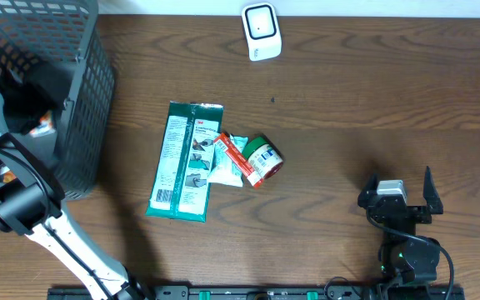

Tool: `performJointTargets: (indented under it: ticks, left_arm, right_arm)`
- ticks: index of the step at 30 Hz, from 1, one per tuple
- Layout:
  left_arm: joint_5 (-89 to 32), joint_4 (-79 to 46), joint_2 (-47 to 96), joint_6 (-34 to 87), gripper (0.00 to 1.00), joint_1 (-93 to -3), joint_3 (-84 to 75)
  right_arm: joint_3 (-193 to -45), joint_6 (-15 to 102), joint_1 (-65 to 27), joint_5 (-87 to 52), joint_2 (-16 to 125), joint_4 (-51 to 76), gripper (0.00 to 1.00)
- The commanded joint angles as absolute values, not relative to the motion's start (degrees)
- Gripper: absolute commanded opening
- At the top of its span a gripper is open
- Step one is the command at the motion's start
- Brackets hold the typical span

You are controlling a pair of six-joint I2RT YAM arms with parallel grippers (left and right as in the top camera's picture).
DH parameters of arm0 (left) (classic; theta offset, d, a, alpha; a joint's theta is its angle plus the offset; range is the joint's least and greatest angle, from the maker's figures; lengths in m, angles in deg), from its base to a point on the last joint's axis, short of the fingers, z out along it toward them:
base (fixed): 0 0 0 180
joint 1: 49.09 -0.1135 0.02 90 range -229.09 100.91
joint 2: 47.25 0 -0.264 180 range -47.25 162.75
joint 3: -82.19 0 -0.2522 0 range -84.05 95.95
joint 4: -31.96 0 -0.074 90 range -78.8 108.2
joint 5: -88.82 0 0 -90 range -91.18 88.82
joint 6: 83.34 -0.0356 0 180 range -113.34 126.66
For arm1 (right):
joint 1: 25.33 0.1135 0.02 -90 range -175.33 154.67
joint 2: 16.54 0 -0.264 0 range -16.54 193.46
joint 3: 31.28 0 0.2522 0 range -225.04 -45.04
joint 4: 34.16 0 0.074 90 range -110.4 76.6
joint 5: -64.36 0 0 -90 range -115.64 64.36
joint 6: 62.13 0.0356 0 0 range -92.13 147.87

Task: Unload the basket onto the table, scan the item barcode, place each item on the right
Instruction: 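Grasp the orange tissue pack in the basket with the left gripper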

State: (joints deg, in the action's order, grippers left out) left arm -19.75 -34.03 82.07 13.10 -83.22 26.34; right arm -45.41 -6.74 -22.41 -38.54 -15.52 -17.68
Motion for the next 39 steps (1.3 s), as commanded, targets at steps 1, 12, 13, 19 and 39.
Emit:
performJointTargets:
  ticks: [1, 12, 13, 19, 39]
  left_arm:
    - [-27.75, -32.56, 78.09, 18.02, 0.63, -83.13, 26.53]
    - [-19.56, -33.64, 76.1, 10.65, 0.68, -84.64, 26.53]
    - [-19.53, -33.79, 76.1, 8.57, 0.67, -84.9, 26.53]
    - [-19.47, -34.16, 76.21, -0.76, 0.56, -86.76, 26.18]
    - [-16.98, -22.77, 77.0, -3.77, 0.55, -87.92, 10.8]
  right_arm:
    - [-45.38, -7.11, -22.01, -39.09, -15.72, -17.46, 0.99]
    - [-45.38, -7.11, -22.01, -39.09, -15.72, -17.46, 0.99]
    - [-45.38, -7.11, -22.01, -39.09, -15.72, -17.44, 0.99]
    - [-45.38, -7.11, -22.01, -39.09, -15.74, -17.46, 0.99]
    - [-45.38, -7.11, -22.01, -39.09, -15.63, -17.44, 0.99]
